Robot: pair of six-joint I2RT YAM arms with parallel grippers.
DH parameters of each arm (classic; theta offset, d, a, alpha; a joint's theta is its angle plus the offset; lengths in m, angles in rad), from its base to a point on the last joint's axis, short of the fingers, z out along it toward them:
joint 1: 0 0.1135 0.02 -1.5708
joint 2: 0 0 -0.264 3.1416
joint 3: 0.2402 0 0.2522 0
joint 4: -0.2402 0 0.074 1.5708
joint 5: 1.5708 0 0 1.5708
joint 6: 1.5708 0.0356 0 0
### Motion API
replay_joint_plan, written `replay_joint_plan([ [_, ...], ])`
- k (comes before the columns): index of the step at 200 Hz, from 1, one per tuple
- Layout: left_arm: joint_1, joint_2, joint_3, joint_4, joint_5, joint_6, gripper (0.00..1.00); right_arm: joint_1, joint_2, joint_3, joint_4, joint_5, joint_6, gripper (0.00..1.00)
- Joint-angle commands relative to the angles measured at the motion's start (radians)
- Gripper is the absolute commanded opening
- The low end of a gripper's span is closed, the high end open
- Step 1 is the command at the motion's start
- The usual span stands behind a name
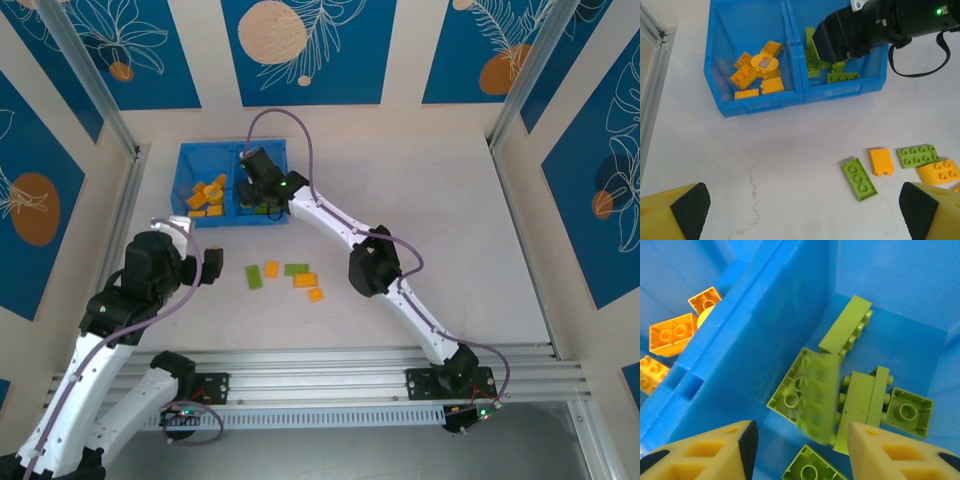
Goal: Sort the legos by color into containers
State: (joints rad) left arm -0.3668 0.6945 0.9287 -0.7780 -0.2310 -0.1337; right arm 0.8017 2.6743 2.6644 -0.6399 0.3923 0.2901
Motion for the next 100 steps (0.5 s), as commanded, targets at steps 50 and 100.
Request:
replay_joint_plan([
  [50, -0.008, 0.125, 0.038, 0.031, 0.275, -0.197, 1.00, 0.015, -0.651, -0.600, 0.166, -0.119, -0.072, 0.51],
  [100, -0.126, 0.367, 0.041, 0.116, 0.255, -0.238, 0.89, 0.001, -1.166, -1.137, 0.172, -0.270, -0.071, 0.65],
])
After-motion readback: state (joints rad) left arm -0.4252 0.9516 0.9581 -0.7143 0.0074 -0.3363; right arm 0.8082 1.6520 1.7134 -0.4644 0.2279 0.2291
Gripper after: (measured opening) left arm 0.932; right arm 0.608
